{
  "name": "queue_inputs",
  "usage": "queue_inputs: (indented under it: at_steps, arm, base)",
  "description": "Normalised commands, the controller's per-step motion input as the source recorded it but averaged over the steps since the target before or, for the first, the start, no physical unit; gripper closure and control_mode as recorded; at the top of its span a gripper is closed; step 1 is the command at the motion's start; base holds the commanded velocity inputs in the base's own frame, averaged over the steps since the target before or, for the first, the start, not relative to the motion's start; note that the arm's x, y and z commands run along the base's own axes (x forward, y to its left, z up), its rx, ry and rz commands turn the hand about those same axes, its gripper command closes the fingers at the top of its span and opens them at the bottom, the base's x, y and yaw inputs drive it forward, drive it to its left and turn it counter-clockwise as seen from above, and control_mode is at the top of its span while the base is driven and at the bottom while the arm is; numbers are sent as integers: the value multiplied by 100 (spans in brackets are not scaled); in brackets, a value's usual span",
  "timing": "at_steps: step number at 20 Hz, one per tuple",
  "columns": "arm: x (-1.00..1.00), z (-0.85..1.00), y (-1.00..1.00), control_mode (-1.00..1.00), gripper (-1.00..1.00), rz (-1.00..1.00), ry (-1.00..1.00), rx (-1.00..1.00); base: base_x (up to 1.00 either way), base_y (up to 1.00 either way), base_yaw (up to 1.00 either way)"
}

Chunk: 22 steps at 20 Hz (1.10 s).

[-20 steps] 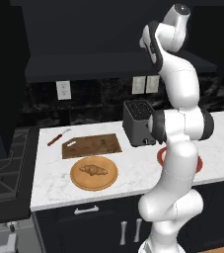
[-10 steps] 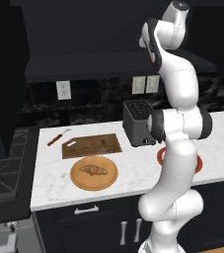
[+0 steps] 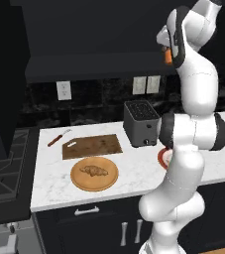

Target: From the different types of pastries on the counter, select a croissant and place it on the cutting board. Then retrieve a jar of jam from the cabinet and place it alongside the croissant on the cutting board.

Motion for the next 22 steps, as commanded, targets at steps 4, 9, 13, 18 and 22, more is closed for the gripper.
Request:
queue_inputs:
  at_steps: [4, 9, 13, 18, 22]
  arm:
    - [-100, -28, 1, -100, 100, -9, 0, 10]
    - [-100, -49, 59, -100, 100, -15, -3, 1]
    - [-100, -59, 76, -100, 100, -16, -7, 0]
    - [-100, -57, 71, -100, 100, -16, -9, 0]
    - [-100, -56, 61, -100, 100, -16, -10, 0]
  base:
    - [0, 0, 0]
    - [0, 0, 0]
    - [0, 0, 0]
    - [0, 0, 0]
    - [0, 0, 0]
